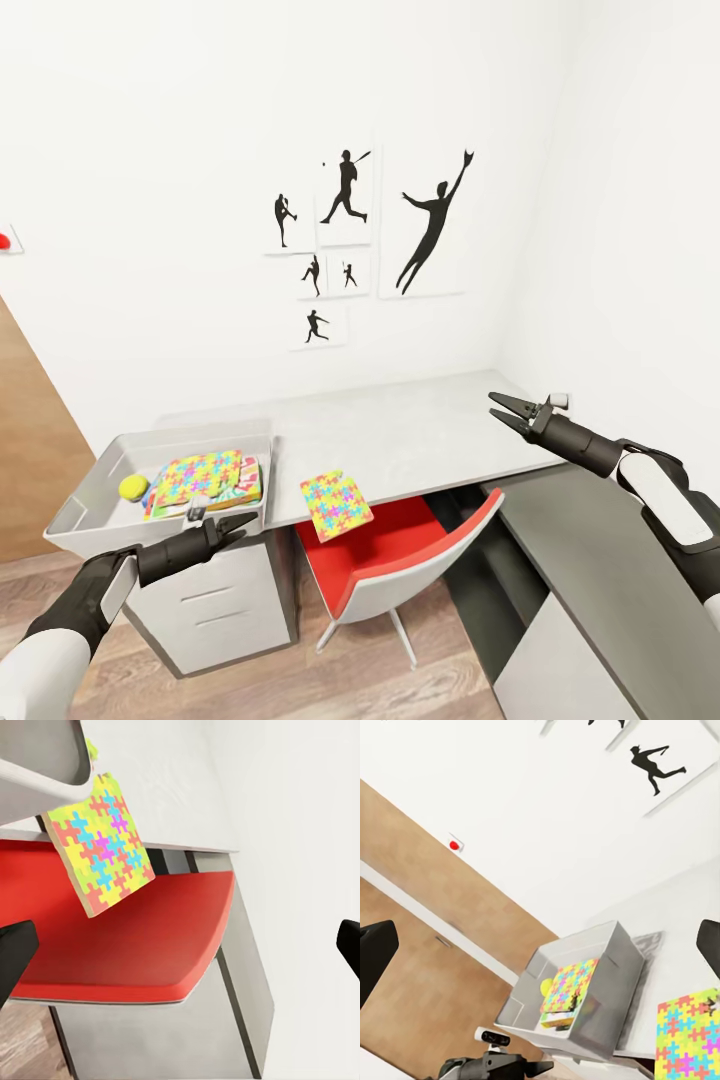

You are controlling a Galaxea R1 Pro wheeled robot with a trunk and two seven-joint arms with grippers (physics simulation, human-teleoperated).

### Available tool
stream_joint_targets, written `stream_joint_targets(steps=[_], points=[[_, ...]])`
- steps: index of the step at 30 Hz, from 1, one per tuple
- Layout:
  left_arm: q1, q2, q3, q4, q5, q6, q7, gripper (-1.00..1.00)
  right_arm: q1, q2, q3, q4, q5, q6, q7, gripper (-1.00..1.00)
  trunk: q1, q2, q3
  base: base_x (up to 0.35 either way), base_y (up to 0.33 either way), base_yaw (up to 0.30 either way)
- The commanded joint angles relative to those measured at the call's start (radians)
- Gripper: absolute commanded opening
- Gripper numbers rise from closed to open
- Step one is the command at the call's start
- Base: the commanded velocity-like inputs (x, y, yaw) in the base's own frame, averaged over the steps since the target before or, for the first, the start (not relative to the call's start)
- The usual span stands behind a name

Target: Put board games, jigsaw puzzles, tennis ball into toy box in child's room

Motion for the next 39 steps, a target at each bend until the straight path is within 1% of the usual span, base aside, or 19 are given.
stream_joint_targets(steps=[1,8,12,15,21,30,32,33,39], points=[[-0.001,0.000,0.001,0.000,0.002,0.009,-0.002,1.00,-0.001,-0.001,0.002,0.000,-0.008,0.006,0.000,1.00,0.001,-0.002,-0.002,0.029,0.004,0.000],[-0.001,0.000,0.001,0.000,0.001,0.012,0.004,1.00,-0.001,-0.002,0.000,-0.015,-0.009,0.010,0.002,1.00,0.001,-0.002,-0.002,0.013,0.002,0.000],[-0.001,-0.002,0.001,0.000,0.000,0.011,0.011,1.00,-0.001,-0.005,-0.012,-0.048,-0.009,0.013,0.000,1.00,0.001,-0.002,-0.002,0.003,0.001,0.000],[-0.001,-0.003,0.000,0.000,0.000,0.011,0.015,1.00,-0.001,-0.006,-0.019,-0.056,-0.010,0.015,-0.001,1.00,0.001,-0.002,-0.002,0.001,0.000,0.000],[-0.001,-0.018,0.000,0.000,0.000,0.010,0.042,1.00,-0.001,-0.004,-0.044,-0.068,-0.010,0.038,-0.002,1.00,0.001,-0.002,-0.002,0.000,0.000,0.000],[-0.001,-0.032,0.000,0.001,0.001,0.006,0.103,1.00,-0.002,-0.004,-0.064,-0.071,-0.009,0.052,-0.002,1.00,0.001,-0.002,-0.002,0.000,0.000,0.000],[-0.001,-0.041,0.000,0.001,0.000,-0.001,0.113,1.00,-0.003,-0.004,-0.072,-0.071,-0.010,0.054,-0.002,1.00,0.001,-0.002,-0.002,0.000,0.000,0.000],[-0.001,-0.041,0.000,0.001,0.000,-0.001,0.113,1.00,-0.003,-0.004,-0.072,-0.071,-0.010,0.054,-0.002,1.00,0.001,-0.002,-0.002,0.000,0.000,0.000],[-0.001,-0.069,-0.001,0.002,-0.002,-0.010,0.125,1.00,-0.007,-0.008,-0.087,-0.072,-0.011,0.056,-0.002,1.00,0.001,-0.002,-0.002,0.000,0.000,0.000]])
